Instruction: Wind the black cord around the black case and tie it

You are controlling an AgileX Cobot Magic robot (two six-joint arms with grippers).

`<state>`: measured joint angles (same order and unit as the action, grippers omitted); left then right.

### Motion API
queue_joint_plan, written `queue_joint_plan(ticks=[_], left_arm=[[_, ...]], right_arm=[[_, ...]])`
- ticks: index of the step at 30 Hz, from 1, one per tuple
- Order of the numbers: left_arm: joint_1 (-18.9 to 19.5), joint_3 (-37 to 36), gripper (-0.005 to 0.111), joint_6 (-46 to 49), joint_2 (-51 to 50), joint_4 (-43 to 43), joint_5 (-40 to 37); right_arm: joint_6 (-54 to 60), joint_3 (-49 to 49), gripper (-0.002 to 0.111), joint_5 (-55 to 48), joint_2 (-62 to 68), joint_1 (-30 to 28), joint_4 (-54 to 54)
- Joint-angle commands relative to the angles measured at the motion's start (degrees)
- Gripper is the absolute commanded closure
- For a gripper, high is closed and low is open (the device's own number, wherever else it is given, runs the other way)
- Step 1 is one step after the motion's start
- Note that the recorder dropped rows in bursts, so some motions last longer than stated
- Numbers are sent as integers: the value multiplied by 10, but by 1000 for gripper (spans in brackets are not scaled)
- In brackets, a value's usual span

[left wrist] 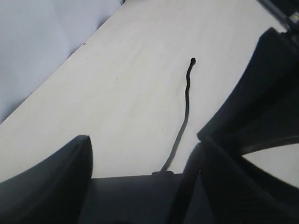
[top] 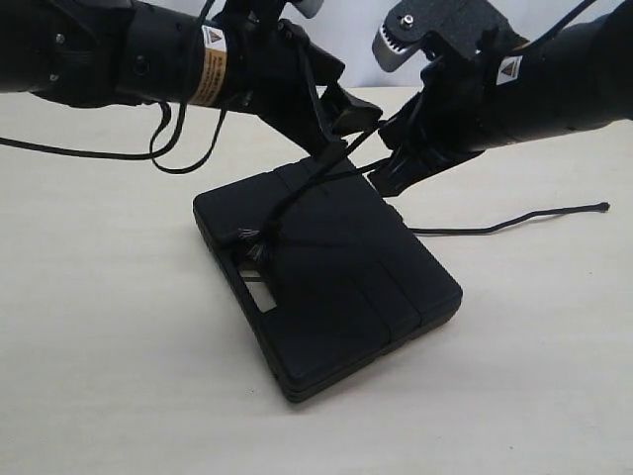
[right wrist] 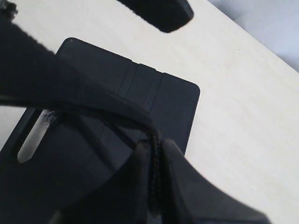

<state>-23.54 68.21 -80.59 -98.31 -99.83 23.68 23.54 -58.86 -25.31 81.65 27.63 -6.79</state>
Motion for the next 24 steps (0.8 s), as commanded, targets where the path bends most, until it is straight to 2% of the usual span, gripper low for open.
queue_joint_plan(ticks=[1, 3, 4, 5, 7, 9, 10, 12, 14, 16, 18, 19, 20, 21, 22, 24], left_arm=[[31, -12, 45, -25, 20, -1, 29], [68, -12, 52, -56, 35, -1, 111], [96, -12, 56, -69, 39, -1, 179], [109, -12, 56, -72, 39, -1, 221], [149, -12, 56, -102, 39, -1, 353], [174, -12, 56, -126, 39, -1, 428], [179, -12, 56, -126, 41, -1, 412], [182, -12, 58, -123, 51, -1, 287], [174, -12, 68, -65, 76, -1, 77], [150, -16, 83, -11, 101, -1, -273], [130, -21, 87, 52, 96, 3, -486], [125, -21, 87, 117, 87, 31, -559], [122, -21, 87, 196, 77, 88, -597], [122, -10, 87, 406, 58, 256, -601], [122, 0, 87, 531, 51, 402, -598], [122, 18, 87, 878, 33, 739, -610]], right_arm=[[-4, -4, 104, 12, -5, -5, 2], [-4, -4, 104, 12, -5, -5, 2], [-4, -4, 104, 12, -5, -5, 2], [-4, -4, 104, 12, -5, -5, 2], [-4, -4, 104, 12, -5, -5, 2], [-4, -4, 104, 12, -5, -5, 2], [-4, -4, 104, 12, -5, -5, 2], [-4, -4, 104, 11, -5, -5, 2], [-4, -4, 104, 8, -5, -5, 2], [-4, -4, 104, 11, -5, -5, 2], [-5, -4, 104, 11, -5, -5, 2], [-12, -4, 104, 11, -5, -5, 2], [-19, -4, 104, 9, -5, -5, 2], [-19, -4, 104, 8, -5, -5, 2], [-19, -4, 104, 7, -5, -5, 2], [-19, -4, 104, 5, -5, -5, 2]])
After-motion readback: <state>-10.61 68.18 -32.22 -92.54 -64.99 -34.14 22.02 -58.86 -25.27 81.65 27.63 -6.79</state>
